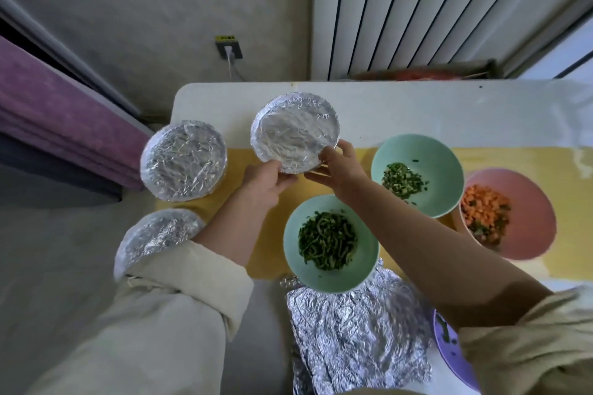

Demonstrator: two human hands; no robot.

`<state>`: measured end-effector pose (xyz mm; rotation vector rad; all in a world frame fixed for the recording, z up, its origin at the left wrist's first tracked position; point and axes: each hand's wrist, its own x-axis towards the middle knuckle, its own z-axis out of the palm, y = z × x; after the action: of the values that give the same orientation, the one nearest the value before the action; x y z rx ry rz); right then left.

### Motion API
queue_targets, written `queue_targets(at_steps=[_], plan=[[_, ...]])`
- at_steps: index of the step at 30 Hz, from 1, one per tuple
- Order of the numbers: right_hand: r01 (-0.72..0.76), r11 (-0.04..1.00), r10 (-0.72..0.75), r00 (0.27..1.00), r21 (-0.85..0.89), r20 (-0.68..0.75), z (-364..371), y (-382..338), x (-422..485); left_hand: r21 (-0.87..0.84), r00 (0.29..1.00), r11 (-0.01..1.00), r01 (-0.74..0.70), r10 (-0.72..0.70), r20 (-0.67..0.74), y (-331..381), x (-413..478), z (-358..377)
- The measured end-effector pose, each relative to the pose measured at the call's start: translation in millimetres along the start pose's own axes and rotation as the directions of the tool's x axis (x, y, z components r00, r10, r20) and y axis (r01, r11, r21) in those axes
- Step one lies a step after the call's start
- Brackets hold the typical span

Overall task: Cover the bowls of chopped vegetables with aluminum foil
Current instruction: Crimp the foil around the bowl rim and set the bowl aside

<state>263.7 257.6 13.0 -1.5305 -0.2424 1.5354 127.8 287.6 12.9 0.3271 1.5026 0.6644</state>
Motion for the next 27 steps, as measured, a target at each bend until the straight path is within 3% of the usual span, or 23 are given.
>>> queue_targets(at_steps=[6, 10, 12, 18, 24, 27], plan=[[-0.115, 0.976, 0.111, 0.993, -0.184, -0.030, -6.7, 10.4, 20.6, 0.191, 0.991, 0.979, -0.067, 0.087, -0.097, -0.4, 20.4, -6.6], [0.030, 0.954, -0.057, 0.995, -0.299, -0.082, -12.2, 5.4, 35.1, 0.419, 0.979, 0.901, -0.112, 0.173, -0.111, 3.3, 32.8, -17.0], [0.134, 0.922, -0.180, 0.979, -0.363, -0.094, -13.6, 4.5, 38.7, 0.425, 0.977, 0.896, -0.128, 0.188, -0.103, 4.0, 35.6, -17.4], [0.236, 0.860, -0.312, 0.945, -0.452, -0.100, -16.6, 12.2, 40.5, 0.445, 0.947, 0.882, -0.152, 0.258, -0.189, -3.1, 47.8, -17.2], [0.187, 0.877, -0.242, 0.968, -0.443, -0.069, -21.6, -0.3, 48.3, 0.499, 0.939, 0.851, -0.162, 0.288, -0.187, -6.8, 57.6, -19.8], [0.223, 0.830, -0.300, 0.951, -0.512, -0.071, -24.6, -7.3, 47.8, 0.498, 0.943, 0.854, -0.151, 0.276, -0.186, -5.7, 51.9, -16.0]])
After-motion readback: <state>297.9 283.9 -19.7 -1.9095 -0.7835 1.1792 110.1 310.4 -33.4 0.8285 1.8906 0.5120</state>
